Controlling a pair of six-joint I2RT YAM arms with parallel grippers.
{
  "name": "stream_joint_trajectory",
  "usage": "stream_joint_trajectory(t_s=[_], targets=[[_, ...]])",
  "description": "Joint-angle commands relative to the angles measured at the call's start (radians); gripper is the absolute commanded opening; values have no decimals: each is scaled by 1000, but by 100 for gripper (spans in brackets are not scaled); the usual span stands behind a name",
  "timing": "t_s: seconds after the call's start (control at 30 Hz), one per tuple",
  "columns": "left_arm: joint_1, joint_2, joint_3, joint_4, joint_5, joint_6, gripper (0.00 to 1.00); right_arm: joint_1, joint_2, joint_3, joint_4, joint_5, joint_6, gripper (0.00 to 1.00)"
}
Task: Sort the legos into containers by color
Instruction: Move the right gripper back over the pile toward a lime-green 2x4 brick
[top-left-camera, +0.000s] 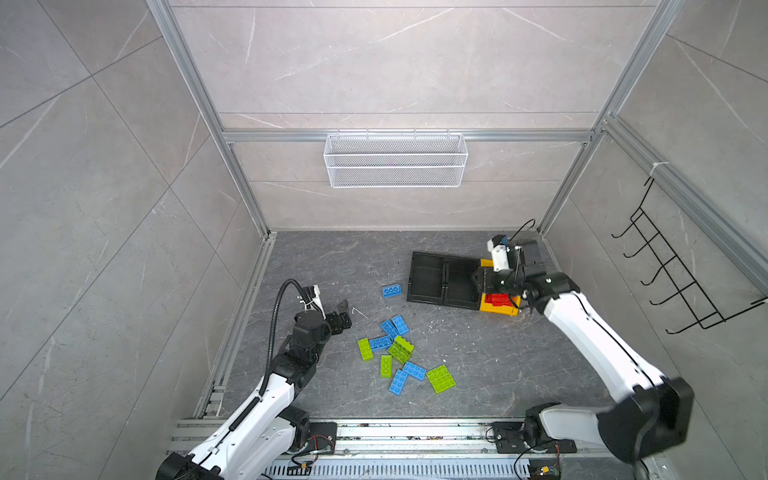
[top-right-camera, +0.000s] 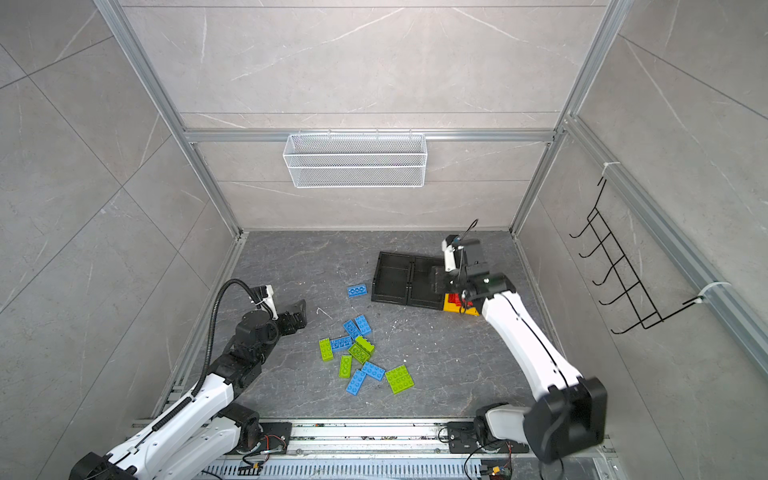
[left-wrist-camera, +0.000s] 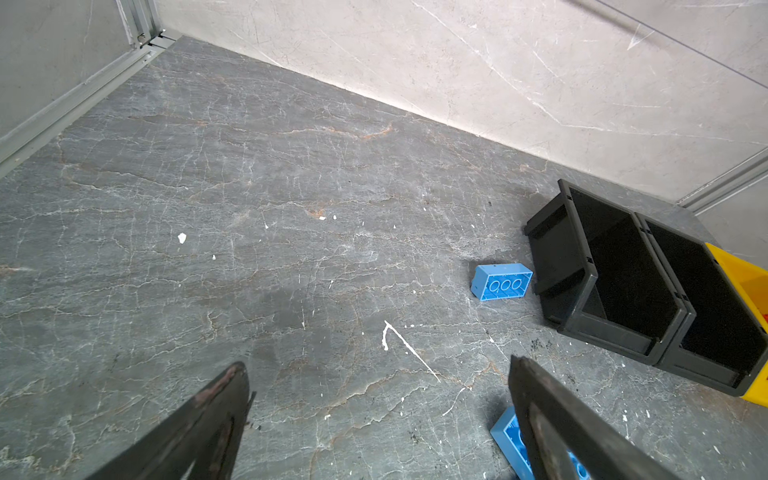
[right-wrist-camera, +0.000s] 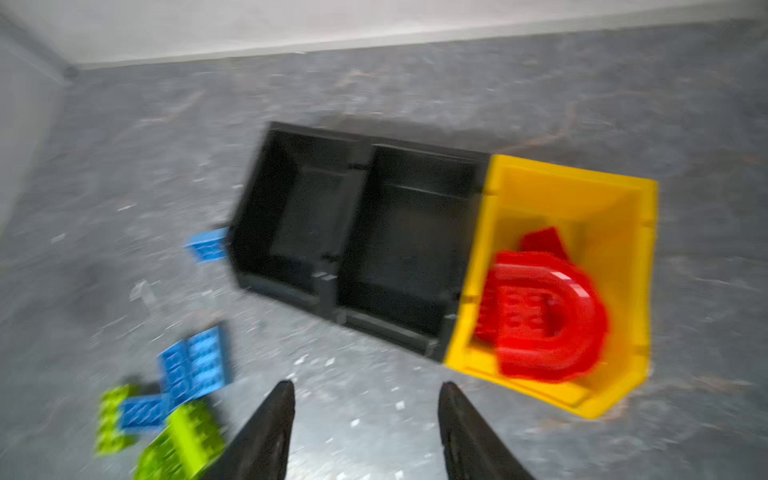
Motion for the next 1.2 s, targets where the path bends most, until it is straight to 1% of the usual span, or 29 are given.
stream_joint_trajectory(t_s=[0.0, 0.1, 0.2, 0.3, 0.37, 0.47, 0.53, 0.63, 0.7, 0.87, 1.0, 1.17], targets=[[3, -23, 4, 24, -11, 17, 99, 146, -43, -120, -115, 23, 111, 58], [3, -18, 2, 28, -13, 16, 99, 319, -55, -197, -161, 97, 201, 60], [3, -11, 10, 25, -2, 15, 99, 488, -15, -211, -192, 172, 264, 61], [3, -18, 14, 17, -6, 18, 99, 587, 63, -202, -191, 192, 303, 64], [3, -26, 10, 15, -7, 17, 99, 627, 132, -198, -177, 190, 305, 67], [3, -31, 4, 21, -13, 17, 99, 646, 223, -194, -142, 176, 305, 70], [3, -30, 8, 14, -10, 17, 99, 648, 263, -194, -139, 171, 311, 74], [3, -32, 9, 12, -11, 17, 99, 653, 282, -210, -143, 161, 324, 80], [3, -33, 8, 12, -14, 17, 99, 655, 279, -234, -134, 153, 335, 82], [3, -28, 8, 13, -14, 14, 99, 664, 300, -265, -126, 135, 347, 84], [3, -32, 10, 12, 5, 11, 99, 663, 312, -280, -141, 158, 354, 84], [3, -31, 8, 14, -5, 14, 99, 664, 313, -317, -96, 134, 352, 85]])
